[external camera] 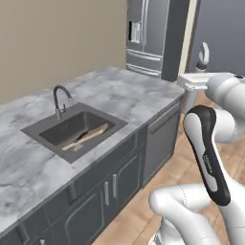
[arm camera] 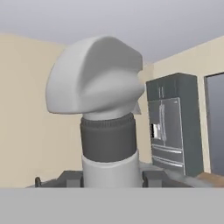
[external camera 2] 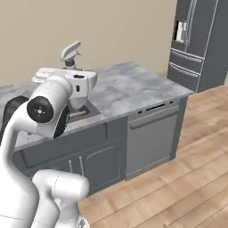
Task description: Move the cutting board and knife to the sink. Then move spray from the cabinet to the counter.
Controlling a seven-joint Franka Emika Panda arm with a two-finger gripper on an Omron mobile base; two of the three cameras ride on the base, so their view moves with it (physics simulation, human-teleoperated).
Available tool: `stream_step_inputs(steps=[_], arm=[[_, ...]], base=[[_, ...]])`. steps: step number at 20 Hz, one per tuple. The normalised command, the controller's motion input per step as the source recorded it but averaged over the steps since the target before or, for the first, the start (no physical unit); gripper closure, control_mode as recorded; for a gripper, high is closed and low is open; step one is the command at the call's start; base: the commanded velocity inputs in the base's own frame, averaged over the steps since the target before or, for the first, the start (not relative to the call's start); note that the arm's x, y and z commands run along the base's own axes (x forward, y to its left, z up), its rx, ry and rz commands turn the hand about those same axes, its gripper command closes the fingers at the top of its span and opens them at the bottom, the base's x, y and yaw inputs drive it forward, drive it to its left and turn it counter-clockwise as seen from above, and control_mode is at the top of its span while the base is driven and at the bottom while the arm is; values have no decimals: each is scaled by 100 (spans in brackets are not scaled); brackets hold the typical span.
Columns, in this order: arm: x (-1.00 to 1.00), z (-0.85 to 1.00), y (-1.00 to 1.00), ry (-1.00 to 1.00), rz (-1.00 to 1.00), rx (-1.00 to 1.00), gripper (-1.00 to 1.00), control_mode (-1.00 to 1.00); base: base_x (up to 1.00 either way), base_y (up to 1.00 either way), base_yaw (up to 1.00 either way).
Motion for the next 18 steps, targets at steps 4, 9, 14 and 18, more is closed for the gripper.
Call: stream_step_inputs(steps=[4,9,14,18], arm=[[0,0,0,0,0,0,100,100],[0,0,0,0,0,0,100,100],[0,0,0,0,0,0,100,100],[0,0,0,0,0,0,100,100]], base=[[100,-12,49],[89,-69,44],[66,-90,40],[56,-85,43]])
